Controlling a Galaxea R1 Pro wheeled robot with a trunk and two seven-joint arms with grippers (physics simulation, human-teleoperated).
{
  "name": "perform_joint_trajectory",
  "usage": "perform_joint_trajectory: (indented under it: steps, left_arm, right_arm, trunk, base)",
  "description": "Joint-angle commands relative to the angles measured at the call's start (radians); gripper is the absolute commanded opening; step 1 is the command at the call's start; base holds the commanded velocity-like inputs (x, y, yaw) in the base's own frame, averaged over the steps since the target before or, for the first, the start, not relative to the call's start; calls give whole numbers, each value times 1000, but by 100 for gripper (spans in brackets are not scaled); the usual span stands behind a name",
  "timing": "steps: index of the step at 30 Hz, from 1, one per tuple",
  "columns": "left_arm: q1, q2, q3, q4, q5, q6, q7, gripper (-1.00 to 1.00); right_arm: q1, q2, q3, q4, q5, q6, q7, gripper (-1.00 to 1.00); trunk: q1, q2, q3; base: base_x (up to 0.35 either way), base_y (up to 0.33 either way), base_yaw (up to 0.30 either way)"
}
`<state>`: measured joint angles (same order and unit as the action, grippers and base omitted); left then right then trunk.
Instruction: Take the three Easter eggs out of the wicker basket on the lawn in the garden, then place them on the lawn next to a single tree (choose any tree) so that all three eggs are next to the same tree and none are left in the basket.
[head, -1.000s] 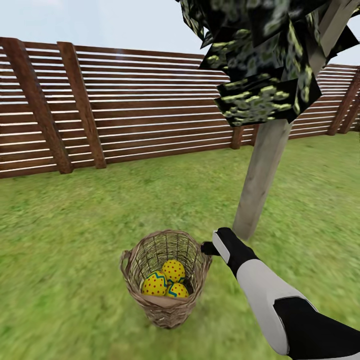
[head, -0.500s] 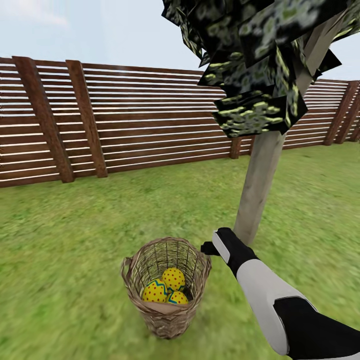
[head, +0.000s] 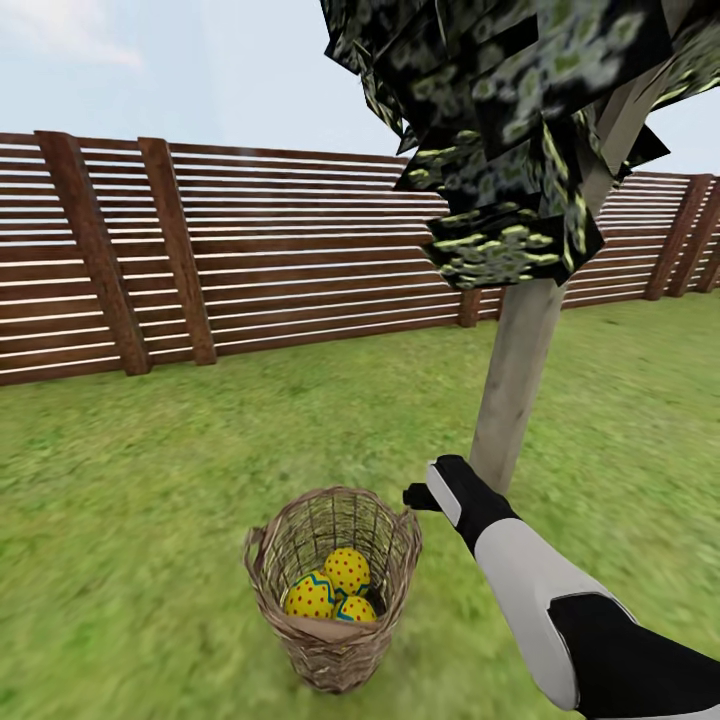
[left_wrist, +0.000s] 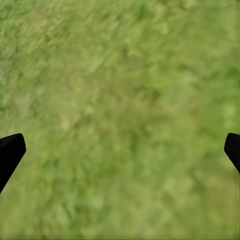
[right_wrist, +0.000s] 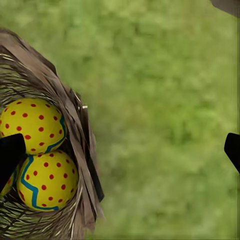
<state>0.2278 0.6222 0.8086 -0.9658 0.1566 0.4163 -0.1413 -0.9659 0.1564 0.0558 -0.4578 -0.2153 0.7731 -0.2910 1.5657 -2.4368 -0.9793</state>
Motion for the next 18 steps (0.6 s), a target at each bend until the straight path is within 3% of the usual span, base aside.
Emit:
perform_joint_trajectory:
  steps: [1, 7, 18]
  left_arm:
    - [1, 0, 1, -1, 9, 7, -1, 100]
    - [1, 1, 1, -1, 9, 10, -1, 100]
    - [1, 1, 1, -1, 9, 13, 0, 100]
  right_arm:
    - [0, -1, 6, -1, -11, 3, -8, 100]
    - [0, -1, 7, -1, -12, 3, -8, 100]
    - [0, -2, 7, -1, -12, 3, -8, 100]
  trunk:
    - [-4, 7, 2]
    - [-27, 49, 25]
    - [-69, 126, 72]
  base:
    - [0, 0, 0]
    - [0, 0, -100]
    - [0, 0, -195]
